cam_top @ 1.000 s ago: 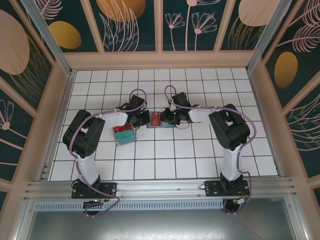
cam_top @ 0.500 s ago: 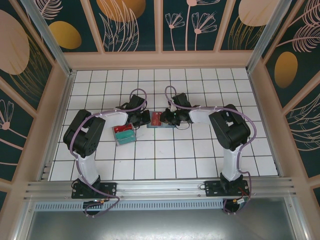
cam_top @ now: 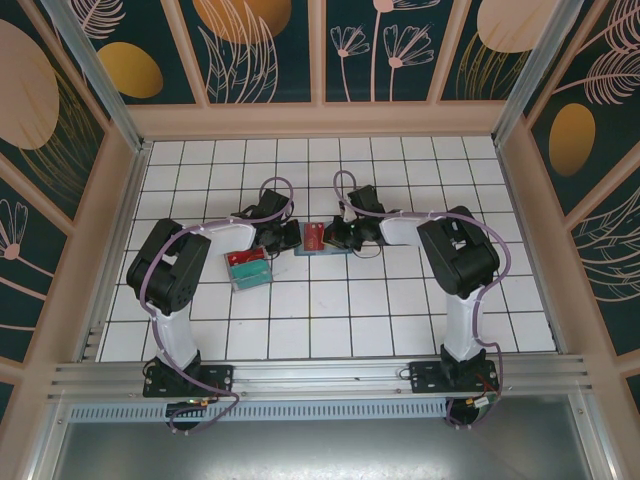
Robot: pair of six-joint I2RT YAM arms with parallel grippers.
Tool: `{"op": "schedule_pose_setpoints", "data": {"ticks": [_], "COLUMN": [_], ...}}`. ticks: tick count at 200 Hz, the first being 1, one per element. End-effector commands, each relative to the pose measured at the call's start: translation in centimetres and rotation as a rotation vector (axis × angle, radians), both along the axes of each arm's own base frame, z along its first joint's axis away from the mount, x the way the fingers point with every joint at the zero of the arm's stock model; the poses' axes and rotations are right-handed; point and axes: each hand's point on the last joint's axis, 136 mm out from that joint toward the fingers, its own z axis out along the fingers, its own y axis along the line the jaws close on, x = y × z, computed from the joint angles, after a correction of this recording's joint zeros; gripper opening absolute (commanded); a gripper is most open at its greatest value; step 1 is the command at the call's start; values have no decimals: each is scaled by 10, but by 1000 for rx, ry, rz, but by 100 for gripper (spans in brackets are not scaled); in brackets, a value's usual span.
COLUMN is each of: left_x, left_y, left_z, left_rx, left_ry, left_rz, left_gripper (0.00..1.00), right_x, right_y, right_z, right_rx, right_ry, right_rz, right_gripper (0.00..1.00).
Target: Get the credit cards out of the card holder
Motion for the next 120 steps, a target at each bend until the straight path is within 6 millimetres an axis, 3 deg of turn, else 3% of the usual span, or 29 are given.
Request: {"op": "schedule_pose_setpoints", "data": {"ticks": [1, 78, 120], "left_x": [-14, -12, -9], "left_y": [9, 9, 6], "left_z": [-26, -25, -16], "left_rx": [54, 65, 50], "left_ry": [87, 84, 67], "left_rz": [1, 1, 1], "left_gripper": [1, 1, 3], "right_x": [2, -3, -1], "right_y": [-9, -37, -52], "right_z": [-10, 1, 23], "right_rx": [-15, 2, 31], "right_ry": [29, 15, -37], "right_rz": [-36, -90, -115], "right_gripper": [0, 0, 0]}}
